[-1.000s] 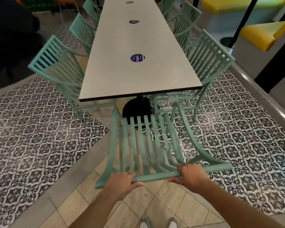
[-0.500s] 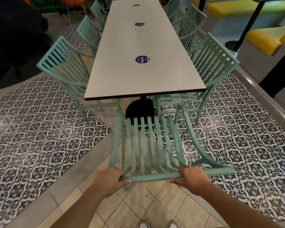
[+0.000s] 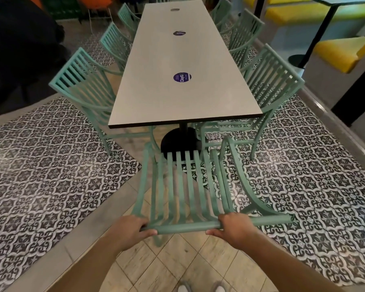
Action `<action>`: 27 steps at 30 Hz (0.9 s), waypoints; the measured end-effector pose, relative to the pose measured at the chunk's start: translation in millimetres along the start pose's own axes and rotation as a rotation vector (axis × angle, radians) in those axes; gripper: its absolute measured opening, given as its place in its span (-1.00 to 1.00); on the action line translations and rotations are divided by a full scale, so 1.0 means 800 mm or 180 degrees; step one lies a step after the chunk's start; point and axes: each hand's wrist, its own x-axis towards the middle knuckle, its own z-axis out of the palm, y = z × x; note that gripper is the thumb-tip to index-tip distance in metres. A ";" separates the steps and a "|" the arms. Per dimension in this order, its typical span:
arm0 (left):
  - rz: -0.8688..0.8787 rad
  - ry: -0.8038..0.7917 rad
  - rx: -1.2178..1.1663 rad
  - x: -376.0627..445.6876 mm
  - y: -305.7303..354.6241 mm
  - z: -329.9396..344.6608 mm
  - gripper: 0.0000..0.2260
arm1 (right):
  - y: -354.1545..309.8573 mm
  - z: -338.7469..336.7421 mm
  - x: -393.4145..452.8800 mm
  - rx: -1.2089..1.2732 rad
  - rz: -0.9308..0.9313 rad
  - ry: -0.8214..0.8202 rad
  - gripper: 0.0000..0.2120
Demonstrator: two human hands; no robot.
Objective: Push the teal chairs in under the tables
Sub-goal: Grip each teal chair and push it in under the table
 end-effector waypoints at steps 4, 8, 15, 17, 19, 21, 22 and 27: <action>-0.0008 -0.0013 0.0017 -0.004 -0.004 0.002 -0.44 | -0.005 0.004 0.000 0.0026 -0.0005 0.0072 -0.18; -0.0042 -0.0027 -0.0036 -0.006 -0.011 0.005 -0.38 | -0.011 0.009 0.001 0.0100 0.0055 0.0159 -0.09; 0.0002 -0.0005 -0.0055 -0.007 -0.014 0.006 -0.27 | -0.014 0.007 -0.001 0.0109 0.0106 0.0163 -0.04; 0.0022 0.0028 0.0002 -0.008 -0.011 0.007 -0.25 | -0.013 0.007 -0.002 0.0051 0.0089 0.0137 -0.10; 0.0043 0.0038 0.0015 -0.010 -0.008 0.007 -0.25 | -0.012 0.006 -0.005 0.0012 0.0080 0.0124 -0.19; 0.0051 0.0028 0.0008 -0.010 -0.004 0.008 -0.24 | -0.011 0.006 -0.008 -0.0002 0.0075 0.0118 -0.15; 0.0047 0.0031 0.0004 -0.011 -0.003 0.008 -0.24 | -0.011 0.007 -0.010 -0.0015 0.0076 0.0106 -0.15; 0.0019 0.0007 -0.0016 -0.012 -0.001 0.007 -0.27 | -0.013 0.006 -0.010 -0.0109 0.0078 0.0044 -0.14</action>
